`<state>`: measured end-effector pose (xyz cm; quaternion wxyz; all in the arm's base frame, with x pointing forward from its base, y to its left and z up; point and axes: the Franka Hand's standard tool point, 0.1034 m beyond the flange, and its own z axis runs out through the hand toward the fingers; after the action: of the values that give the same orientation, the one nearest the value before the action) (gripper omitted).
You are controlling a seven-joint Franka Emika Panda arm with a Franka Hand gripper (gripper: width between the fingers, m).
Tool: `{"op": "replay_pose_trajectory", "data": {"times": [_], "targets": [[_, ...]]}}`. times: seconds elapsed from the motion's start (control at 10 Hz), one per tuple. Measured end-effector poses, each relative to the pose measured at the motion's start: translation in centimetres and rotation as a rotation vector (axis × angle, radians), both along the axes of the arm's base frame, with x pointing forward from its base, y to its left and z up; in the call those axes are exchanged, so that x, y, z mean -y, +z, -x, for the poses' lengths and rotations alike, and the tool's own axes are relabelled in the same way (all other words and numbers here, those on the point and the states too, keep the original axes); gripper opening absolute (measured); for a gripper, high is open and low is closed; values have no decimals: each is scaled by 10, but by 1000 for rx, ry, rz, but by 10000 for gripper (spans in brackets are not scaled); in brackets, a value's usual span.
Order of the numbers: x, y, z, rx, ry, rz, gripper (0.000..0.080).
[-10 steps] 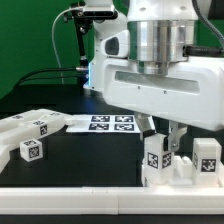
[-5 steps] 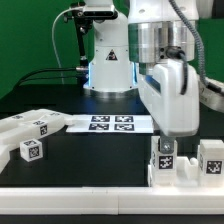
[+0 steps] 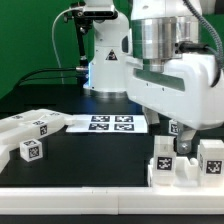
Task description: Assemble chair
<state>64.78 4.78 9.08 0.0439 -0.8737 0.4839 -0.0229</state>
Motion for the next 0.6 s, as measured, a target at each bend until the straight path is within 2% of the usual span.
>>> {"op": "replay_pose_trajectory", "data": {"times": [0.1,0.4,0.5,0.6], "targets": [[-1,1,1,1,157,11,639],[2,0,1,10,378,37,649],[5,-3,0,8,712,95,649],[9,-6,0,8,795,99,649]]}}
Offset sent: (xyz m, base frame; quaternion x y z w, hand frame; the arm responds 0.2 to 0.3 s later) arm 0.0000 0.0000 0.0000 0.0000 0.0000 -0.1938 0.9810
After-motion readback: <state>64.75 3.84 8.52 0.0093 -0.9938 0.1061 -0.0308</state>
